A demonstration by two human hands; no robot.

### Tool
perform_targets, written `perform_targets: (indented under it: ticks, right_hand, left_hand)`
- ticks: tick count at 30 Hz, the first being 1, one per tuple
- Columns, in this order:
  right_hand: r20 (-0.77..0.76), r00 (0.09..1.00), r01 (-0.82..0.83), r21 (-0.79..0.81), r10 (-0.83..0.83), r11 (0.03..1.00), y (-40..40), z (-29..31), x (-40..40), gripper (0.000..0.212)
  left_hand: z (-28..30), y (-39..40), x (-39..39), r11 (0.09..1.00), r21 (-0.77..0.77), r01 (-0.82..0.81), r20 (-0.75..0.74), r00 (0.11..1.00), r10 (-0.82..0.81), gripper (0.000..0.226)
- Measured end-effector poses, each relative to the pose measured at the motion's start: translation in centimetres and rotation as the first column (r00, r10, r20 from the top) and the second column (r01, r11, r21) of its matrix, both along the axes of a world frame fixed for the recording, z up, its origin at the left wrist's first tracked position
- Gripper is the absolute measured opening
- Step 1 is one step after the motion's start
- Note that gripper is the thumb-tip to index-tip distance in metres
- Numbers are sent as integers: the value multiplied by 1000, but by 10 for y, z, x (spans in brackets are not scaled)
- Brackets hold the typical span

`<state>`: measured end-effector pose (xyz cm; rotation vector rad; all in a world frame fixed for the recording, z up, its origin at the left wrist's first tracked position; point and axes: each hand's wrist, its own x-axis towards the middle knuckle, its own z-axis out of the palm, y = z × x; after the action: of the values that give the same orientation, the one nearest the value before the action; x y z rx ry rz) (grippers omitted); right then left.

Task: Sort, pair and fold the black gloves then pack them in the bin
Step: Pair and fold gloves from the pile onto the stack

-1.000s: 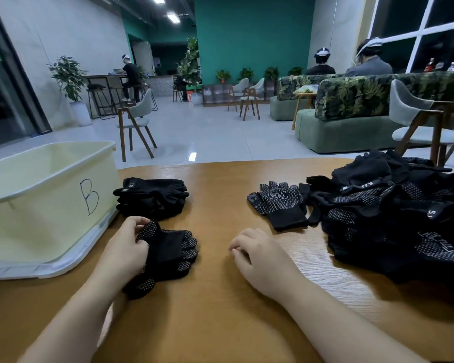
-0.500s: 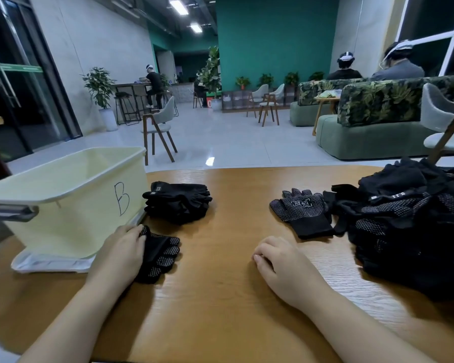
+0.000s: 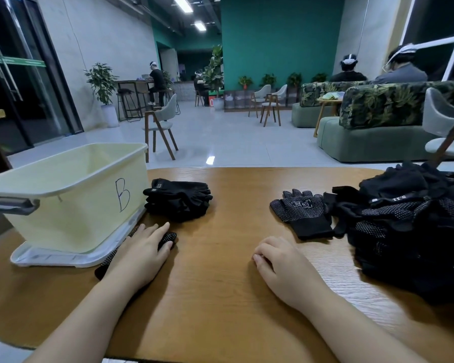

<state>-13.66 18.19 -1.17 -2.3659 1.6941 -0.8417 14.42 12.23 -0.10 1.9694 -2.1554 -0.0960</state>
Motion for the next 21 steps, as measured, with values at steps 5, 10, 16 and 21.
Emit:
perform_targets:
  ticks: [5,10,16,21]
  right_hand:
    - [-13,1000,-1,-4,1,1000,0,0,-1,23]
    - [-15,1000,2,-2,-2,1000,0,1,0,24]
    - [-14,1000,5,-8,-5,1000,0,0,0,24]
    - [-8,1000,-1,-17,1,1000,-1,-1,0,21]
  left_hand:
    - [-2,-5,5,1000,9,4,-39,999,-3,55]
    - [10,-6,18,975,-212,-64,-346,938,-14,59]
    - [10,-27,49,983,-145,-109,-46,994,103,37]
    - [7,-38,55,987,-81,-140,90,985,147,37]
